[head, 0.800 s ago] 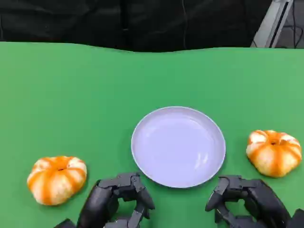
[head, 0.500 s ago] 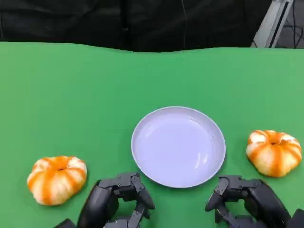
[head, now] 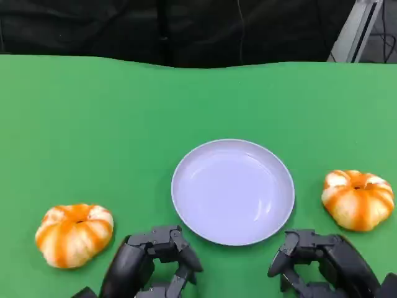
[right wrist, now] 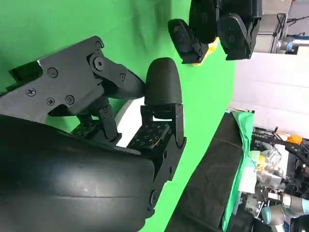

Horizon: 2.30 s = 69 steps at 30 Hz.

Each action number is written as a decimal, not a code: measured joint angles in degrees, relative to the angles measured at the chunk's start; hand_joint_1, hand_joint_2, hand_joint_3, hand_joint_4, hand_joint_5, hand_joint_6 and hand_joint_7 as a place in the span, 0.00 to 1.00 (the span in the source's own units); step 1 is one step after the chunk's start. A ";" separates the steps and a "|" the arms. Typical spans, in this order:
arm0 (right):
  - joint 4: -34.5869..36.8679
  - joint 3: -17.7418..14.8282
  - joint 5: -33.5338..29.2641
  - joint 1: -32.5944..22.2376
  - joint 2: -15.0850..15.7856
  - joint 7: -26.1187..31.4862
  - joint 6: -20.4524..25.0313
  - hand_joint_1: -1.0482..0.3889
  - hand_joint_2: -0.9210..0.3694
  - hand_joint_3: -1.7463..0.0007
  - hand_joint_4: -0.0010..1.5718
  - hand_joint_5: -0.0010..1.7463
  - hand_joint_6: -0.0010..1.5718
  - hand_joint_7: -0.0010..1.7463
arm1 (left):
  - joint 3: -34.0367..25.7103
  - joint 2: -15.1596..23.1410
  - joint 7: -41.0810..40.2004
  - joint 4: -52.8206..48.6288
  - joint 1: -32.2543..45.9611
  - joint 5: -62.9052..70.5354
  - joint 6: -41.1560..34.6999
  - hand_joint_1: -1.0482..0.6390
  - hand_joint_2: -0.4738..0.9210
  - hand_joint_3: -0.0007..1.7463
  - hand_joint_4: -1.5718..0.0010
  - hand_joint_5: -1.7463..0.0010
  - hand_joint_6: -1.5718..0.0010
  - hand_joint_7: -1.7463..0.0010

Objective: Grasp the bread from the table and place it into the plate.

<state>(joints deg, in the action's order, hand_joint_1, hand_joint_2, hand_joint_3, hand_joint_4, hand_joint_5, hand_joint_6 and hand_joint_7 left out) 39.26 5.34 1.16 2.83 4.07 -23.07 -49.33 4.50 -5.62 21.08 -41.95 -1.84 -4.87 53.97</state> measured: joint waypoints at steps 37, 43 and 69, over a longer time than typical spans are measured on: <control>0.52 0.03 -0.16 0.43 0.06 0.75 -0.06 0.65 0.22 0.48 0.51 0.85 0.54 0.67 | -7.22 12.30 -7.31 35.88 7.45 11.56 -16.67 0.15 1.00 0.16 0.72 1.00 0.75 0.99; 0.53 0.04 -0.19 0.44 0.06 0.78 -0.17 0.64 0.22 0.47 0.51 0.85 0.54 0.67 | -8.04 15.60 -10.36 41.63 9.68 18.88 -23.45 0.11 1.00 0.16 0.74 1.00 0.75 1.00; 0.52 0.05 -0.14 0.44 0.05 0.72 -0.20 0.65 0.21 0.48 0.52 0.85 0.53 0.67 | -5.96 28.88 -22.51 38.86 9.60 42.75 -36.56 0.06 1.00 0.18 0.66 0.98 0.68 0.99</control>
<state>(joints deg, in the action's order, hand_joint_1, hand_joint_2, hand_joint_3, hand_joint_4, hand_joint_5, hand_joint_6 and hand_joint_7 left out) 39.79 5.39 1.03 3.28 4.11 -22.35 -49.53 -1.46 23.26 -1.43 -3.09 7.76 37.88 17.41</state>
